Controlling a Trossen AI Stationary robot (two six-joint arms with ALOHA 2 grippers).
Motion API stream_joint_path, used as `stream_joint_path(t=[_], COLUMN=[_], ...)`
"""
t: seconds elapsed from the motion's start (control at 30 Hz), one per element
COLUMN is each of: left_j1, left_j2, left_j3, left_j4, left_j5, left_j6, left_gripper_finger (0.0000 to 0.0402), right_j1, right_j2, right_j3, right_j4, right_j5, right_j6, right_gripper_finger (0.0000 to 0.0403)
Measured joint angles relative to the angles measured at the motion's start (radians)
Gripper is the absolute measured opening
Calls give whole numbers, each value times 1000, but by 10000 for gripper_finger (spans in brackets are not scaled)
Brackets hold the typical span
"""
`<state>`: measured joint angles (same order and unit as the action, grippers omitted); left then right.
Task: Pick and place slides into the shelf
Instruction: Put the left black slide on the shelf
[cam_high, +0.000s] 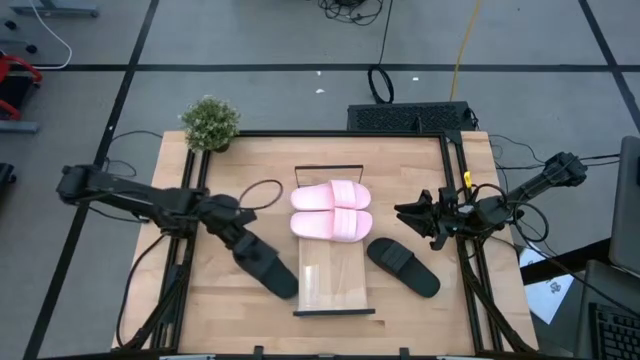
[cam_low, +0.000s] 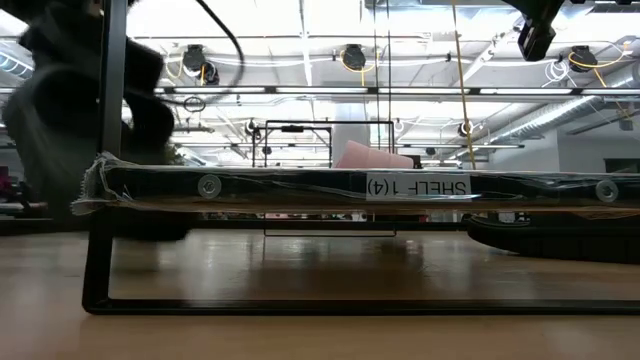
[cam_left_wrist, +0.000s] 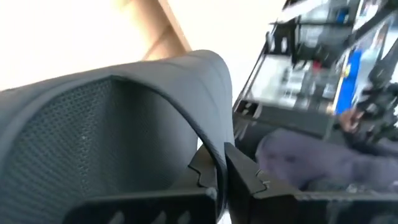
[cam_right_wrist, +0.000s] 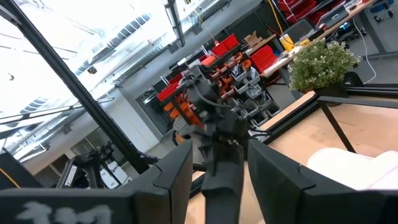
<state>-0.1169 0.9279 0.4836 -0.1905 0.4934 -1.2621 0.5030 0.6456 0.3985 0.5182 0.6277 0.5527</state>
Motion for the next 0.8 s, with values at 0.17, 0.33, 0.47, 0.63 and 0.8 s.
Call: stream_joint_path(t=[0.17,0.33,0.47,0.63,0.8], left_j1=[-89,-157,-192,-211,-212], left_j2=[-117,-129,-112,-59,11], left_j3=[90,233,327,425,507], left_j4=[-104,-273,-367,-422,-433], left_j5=[-211,-373,-455,-503,-530], left_j6=[-87,-75,-76,-54,19], left_gripper_finger=[1,1,0,0,0], right_j1=[0,0,0,0,0], right_j2=[0,0,0,0,0], right_j3=[0,0,0,0,0], right_j4=[0,0,0,1,9], right_j5=[0,0,0,0,-2], right_j6=[-21,-52,-70,-69,-68], right_gripper_finger=[141,141,141,141,141])
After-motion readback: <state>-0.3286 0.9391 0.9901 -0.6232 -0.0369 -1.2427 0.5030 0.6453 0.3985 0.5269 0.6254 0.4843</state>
